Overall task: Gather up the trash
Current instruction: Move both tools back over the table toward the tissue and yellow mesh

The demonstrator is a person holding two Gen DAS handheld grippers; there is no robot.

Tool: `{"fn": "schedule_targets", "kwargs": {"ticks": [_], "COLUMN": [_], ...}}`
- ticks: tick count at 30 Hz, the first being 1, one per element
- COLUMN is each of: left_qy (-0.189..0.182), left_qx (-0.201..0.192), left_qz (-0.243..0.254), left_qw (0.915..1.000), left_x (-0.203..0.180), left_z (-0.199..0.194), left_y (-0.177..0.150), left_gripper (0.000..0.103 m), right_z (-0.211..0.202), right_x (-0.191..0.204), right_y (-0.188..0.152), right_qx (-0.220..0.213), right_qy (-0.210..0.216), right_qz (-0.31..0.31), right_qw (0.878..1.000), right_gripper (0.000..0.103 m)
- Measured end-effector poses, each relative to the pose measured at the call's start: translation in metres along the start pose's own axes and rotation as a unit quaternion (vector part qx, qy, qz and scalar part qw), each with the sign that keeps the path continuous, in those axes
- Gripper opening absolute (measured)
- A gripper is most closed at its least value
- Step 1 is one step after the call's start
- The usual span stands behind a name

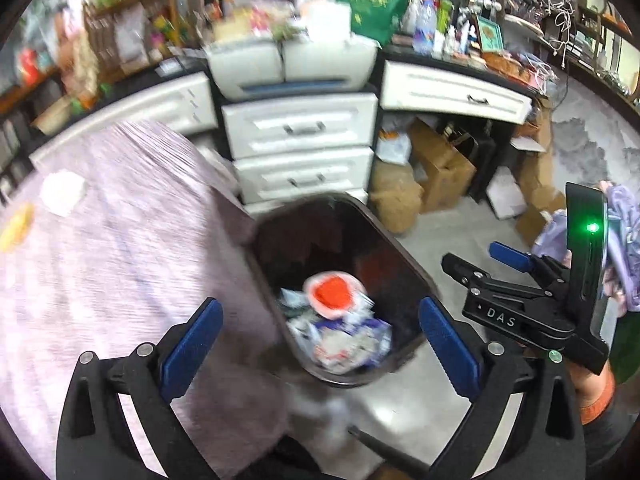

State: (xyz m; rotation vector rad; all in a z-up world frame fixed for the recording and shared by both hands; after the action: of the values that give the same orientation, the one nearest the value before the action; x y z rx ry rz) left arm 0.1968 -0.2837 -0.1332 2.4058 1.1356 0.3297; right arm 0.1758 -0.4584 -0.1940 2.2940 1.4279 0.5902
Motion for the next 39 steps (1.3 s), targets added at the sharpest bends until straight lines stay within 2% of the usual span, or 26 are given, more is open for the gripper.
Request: {"fn": "schedule_targets", "kwargs": {"ticks": [4, 10, 14, 19, 21, 28, 39], "left_qy": [0.01, 0.033, 0.063, 0.093, 0.115, 0.158, 0.175], "left_qx": [-0.026, -0.053, -0.064, -0.066, -0.069, -0.077, -0.064], "left_qz": [-0.01, -0.052, -0.065, -0.09, -0.095, -0.124, -0.173], "left_qw": [0.9996, 0.9967, 0.9938, 0.9894, 0.9863, 0.9766, 0.9671], "left_x": [0.019, 0.065, 0.091, 0.129, 0.145, 0.198, 0.267], "left_z": [-0.024, -0.061, -0.083, -0.1, -0.108, -0.128, -0.129], "left_y": [-0.006, -0.021, -0.032, -0.048, -0.054, -0.068, -0.079], "left_gripper": [0.097, 0.097, 0.097, 0.097, 0.097, 0.097, 0.097], "right_z": [-0.01, -0.029, -0.041, -0.053, -0.056, -0.063, -0.06], "right_x": [0.033, 0.084, 0.118, 0.16, 0.177, 0.223, 0.277], "right_y": [0.003, 0.01, 0.013, 0.013, 0.011, 0.011, 0.027], "right_qx": [-0.008, -0.024, -0.035, -0.044, -0.044, -0.046, -0.042], "right_qy": [0.017, 0.041, 0.056, 0.07, 0.08, 0.098, 0.12], "right_qz": [-0.035, -0.083, -0.119, -0.166, -0.183, -0.227, -0.261], "right_qw": [0.999, 0.995, 0.991, 0.983, 0.979, 0.968, 0.957], "right_gripper": [0.085, 0.086, 0.086, 0.087, 0.087, 0.088, 0.088]}}
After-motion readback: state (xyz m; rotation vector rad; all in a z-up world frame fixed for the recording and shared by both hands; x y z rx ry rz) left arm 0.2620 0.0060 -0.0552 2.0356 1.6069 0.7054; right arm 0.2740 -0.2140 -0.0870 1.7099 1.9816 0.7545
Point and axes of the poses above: each gripper's, at about its wrist camera, not at the fingertips, and z roughly the way its jaws point, x to its left, y to its top, the point moved 10 cm from there along z, roughly the way its jaws point, and after that the axes turned 12 degrees about x, right-handed, at the moved point
